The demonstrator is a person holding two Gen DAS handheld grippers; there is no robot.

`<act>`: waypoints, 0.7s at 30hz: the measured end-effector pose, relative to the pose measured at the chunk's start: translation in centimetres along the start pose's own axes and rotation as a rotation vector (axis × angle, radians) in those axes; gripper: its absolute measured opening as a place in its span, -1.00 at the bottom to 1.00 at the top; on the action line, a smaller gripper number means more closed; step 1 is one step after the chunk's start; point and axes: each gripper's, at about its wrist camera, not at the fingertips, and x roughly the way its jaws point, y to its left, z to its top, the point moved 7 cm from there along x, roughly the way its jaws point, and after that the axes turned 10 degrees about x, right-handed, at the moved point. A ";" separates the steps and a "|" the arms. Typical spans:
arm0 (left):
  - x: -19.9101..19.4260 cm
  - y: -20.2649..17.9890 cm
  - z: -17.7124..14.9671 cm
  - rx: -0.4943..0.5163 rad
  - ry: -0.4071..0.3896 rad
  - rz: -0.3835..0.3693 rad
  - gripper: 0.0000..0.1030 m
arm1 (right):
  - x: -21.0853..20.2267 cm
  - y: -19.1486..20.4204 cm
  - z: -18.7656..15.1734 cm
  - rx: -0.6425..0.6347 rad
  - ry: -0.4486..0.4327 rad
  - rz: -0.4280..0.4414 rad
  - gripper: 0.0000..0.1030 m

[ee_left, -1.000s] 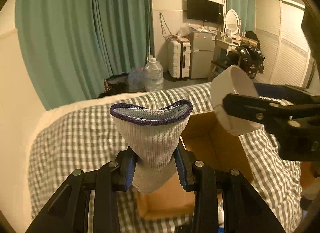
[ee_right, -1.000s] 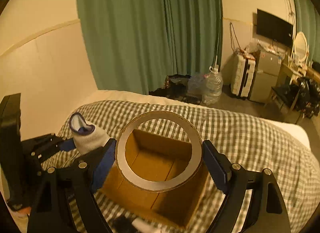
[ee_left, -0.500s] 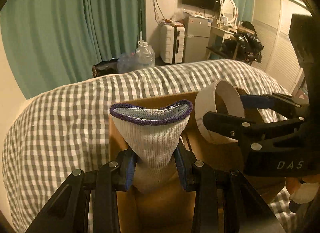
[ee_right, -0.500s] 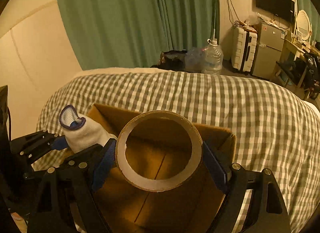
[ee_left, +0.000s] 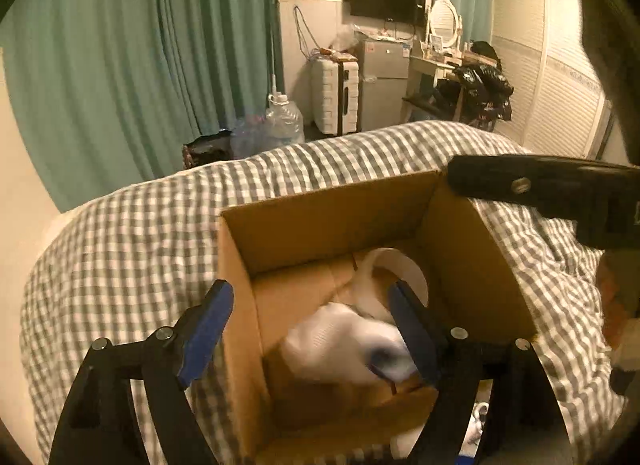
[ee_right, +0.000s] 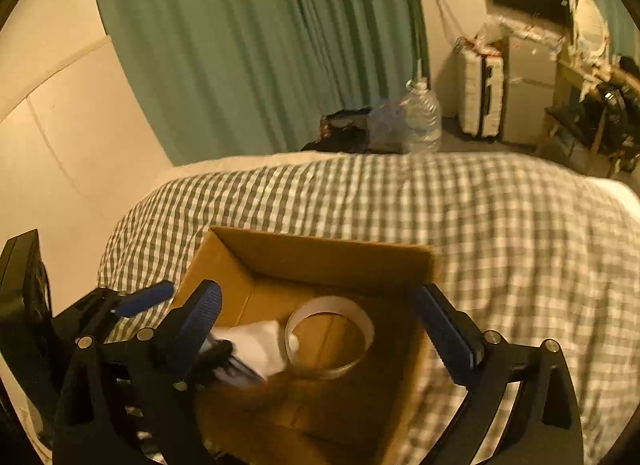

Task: Organize objects
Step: 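Carry sock and tape roll over the box and release both into it, then grasp the black eye mask with the left tool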

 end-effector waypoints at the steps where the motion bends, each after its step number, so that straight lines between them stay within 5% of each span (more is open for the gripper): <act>1: -0.8 0.2 0.0 -0.006 -0.004 0.006 0.72 | -0.9 0.1 0.4 -0.008 -0.011 -0.012 0.91; 11: -7.9 1.1 -1.2 -0.029 -0.044 0.073 0.86 | -10.6 2.5 0.1 -0.126 -0.114 -0.062 0.91; 21: -10.9 -0.3 -5.3 -0.053 -0.004 0.089 0.92 | -14.6 3.7 -4.4 -0.196 -0.107 -0.078 0.91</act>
